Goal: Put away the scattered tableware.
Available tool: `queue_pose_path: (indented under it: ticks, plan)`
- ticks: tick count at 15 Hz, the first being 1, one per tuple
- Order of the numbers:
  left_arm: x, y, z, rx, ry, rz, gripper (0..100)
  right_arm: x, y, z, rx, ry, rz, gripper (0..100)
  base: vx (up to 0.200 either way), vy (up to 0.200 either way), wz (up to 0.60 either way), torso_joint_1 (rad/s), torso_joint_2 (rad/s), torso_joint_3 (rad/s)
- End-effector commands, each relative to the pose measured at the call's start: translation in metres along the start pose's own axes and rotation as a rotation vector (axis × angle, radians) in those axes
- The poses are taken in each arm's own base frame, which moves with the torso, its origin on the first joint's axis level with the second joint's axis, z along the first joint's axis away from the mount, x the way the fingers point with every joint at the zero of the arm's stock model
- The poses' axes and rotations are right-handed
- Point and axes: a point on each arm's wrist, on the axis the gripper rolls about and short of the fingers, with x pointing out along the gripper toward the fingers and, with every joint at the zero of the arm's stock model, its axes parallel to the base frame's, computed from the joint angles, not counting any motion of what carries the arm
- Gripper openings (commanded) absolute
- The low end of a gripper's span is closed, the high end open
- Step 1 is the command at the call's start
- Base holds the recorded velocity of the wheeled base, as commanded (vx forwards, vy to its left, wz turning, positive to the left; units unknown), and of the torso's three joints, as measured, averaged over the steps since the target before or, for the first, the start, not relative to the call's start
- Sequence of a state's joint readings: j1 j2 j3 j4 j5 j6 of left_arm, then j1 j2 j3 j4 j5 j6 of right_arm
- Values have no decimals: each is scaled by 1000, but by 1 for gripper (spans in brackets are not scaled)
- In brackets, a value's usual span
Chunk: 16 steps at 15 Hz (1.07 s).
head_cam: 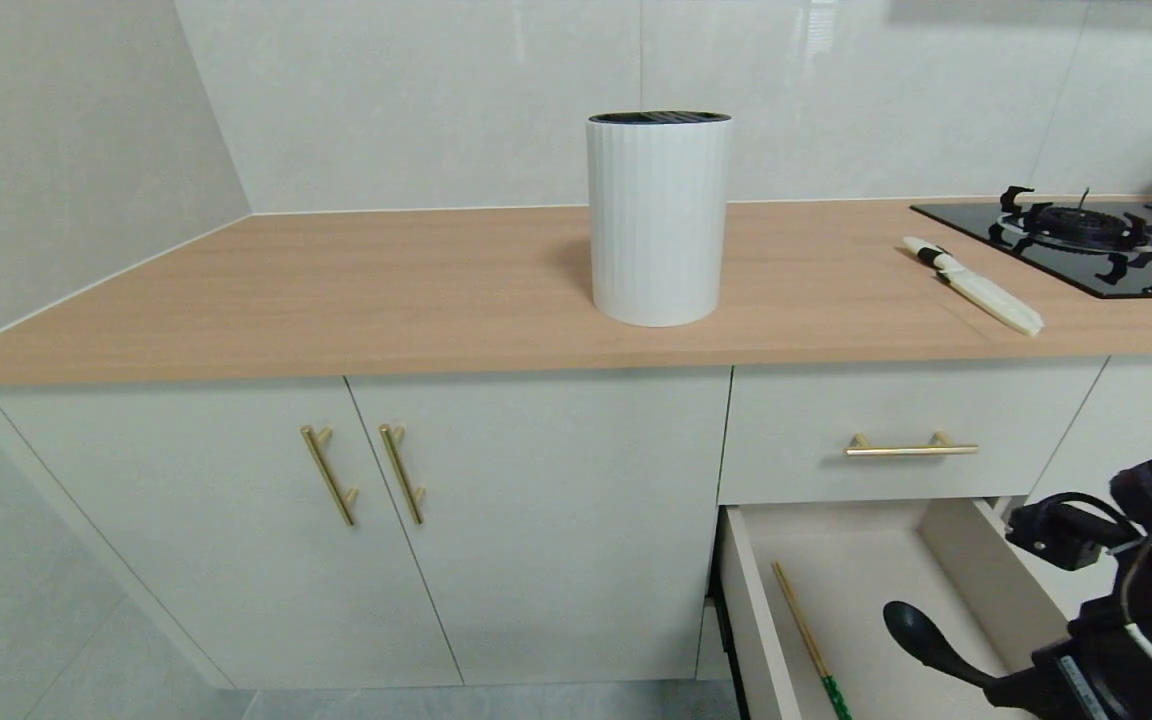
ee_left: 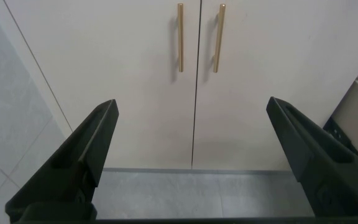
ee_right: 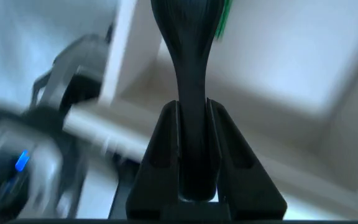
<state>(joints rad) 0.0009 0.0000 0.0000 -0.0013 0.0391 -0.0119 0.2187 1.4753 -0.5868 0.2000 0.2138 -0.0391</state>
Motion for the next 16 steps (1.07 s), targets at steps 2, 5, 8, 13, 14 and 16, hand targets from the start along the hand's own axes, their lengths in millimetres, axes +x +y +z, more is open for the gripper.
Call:
queue_pose_path:
  ticks: [2, 5, 8, 13, 14, 16]
  plan:
    - [0, 0, 0, 0, 0, 1, 100, 87, -34, -23, 105, 140, -51, 0, 0, 0, 0, 0, 0, 0]
    - [0, 0, 0, 0, 0, 0, 100, 117, -46, -23, 154, 141, -92, 0, 0, 0, 0, 0, 0, 0]
    - [0, 0, 0, 0, 0, 1, 100, 149, -57, -24, 220, 112, -200, 0, 0, 0, 0, 0, 0, 0]
    - [0, 0, 0, 0, 0, 1, 100, 175, -64, -25, 201, 42, -232, 0, 0, 0, 0, 0, 0, 0]
    - [0, 0, 0, 0, 0, 1, 100, 176, -64, -25, 200, 37, -236, 0, 0, 0, 0, 0, 0, 0]
    - [0, 0, 0, 0, 0, 0, 100, 178, -65, -27, 200, 51, -268, 0, 0, 0, 0, 0, 0, 0]
